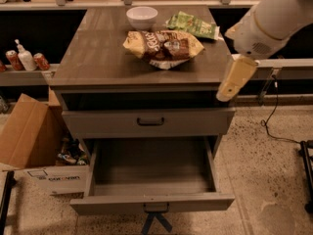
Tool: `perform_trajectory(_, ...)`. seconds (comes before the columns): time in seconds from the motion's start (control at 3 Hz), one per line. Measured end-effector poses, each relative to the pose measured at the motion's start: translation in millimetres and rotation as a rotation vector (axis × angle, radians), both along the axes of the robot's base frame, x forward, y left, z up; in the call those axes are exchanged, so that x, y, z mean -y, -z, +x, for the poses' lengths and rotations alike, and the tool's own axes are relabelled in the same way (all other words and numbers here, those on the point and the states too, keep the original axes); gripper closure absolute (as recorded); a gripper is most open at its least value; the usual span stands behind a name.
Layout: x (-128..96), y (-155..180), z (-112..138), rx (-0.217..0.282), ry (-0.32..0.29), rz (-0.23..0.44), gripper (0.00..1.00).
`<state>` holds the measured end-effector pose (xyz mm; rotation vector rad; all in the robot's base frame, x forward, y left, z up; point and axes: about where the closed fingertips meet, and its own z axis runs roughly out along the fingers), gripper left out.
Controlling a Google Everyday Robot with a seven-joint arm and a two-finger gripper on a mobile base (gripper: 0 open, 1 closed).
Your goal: Place brown chip bag into middle drawer
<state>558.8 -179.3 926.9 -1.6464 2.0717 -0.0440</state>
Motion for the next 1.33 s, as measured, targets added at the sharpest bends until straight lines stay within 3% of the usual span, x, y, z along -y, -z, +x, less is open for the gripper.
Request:
perform_trajectory(0.67, -32.4, 33.5, 109.2, 0.116, -0.095, 0.096, 0.00)
perform_trajectory(1.33, -59.4, 32.4, 162.3, 0.207, -0.141, 0.164, 0.00)
